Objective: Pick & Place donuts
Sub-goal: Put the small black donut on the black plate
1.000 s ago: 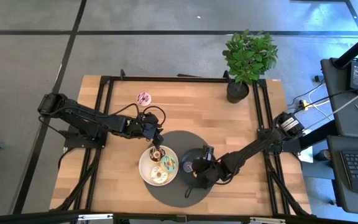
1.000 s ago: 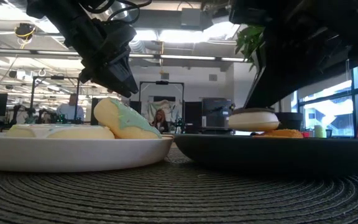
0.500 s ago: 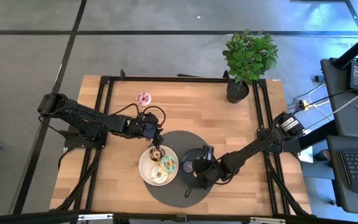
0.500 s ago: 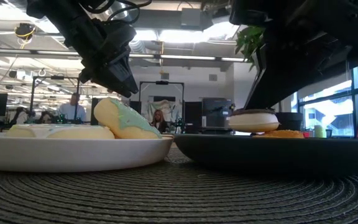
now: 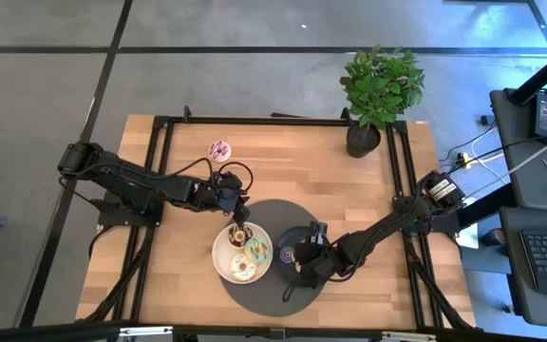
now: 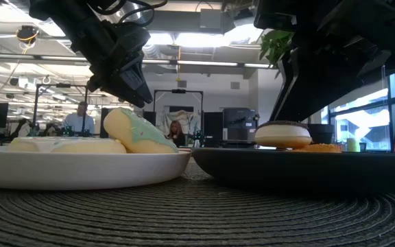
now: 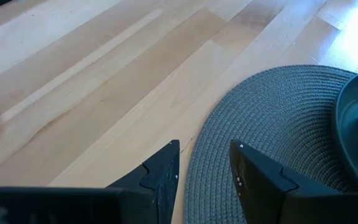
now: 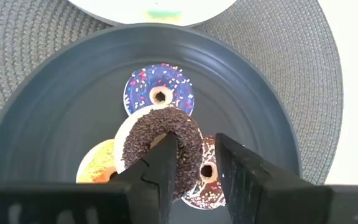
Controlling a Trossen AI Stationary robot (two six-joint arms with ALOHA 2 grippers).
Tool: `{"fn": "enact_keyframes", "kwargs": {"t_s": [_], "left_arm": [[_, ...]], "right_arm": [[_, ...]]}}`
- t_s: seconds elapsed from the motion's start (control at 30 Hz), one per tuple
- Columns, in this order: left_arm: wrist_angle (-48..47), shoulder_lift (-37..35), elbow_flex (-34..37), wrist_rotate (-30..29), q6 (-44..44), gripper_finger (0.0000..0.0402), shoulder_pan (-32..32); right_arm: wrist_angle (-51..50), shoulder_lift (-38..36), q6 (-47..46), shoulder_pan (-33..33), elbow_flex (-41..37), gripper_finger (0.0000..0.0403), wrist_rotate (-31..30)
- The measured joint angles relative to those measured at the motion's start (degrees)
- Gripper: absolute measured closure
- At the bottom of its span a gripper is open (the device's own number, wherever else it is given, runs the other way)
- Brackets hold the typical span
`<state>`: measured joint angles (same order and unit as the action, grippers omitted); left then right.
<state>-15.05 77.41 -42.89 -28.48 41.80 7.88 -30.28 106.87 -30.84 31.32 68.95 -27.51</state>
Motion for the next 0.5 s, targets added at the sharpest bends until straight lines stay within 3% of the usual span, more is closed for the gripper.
{"fn": "enact_keyframes", "kwargs": {"t_s": [0.5], "left_arm": [[0.0,0.0,0.0,0.0,0.0,0.0265,0.0]], "right_arm": [[-1.2,-0.8,0.0,0.0,0.0,0.0285,-0.9]]}}
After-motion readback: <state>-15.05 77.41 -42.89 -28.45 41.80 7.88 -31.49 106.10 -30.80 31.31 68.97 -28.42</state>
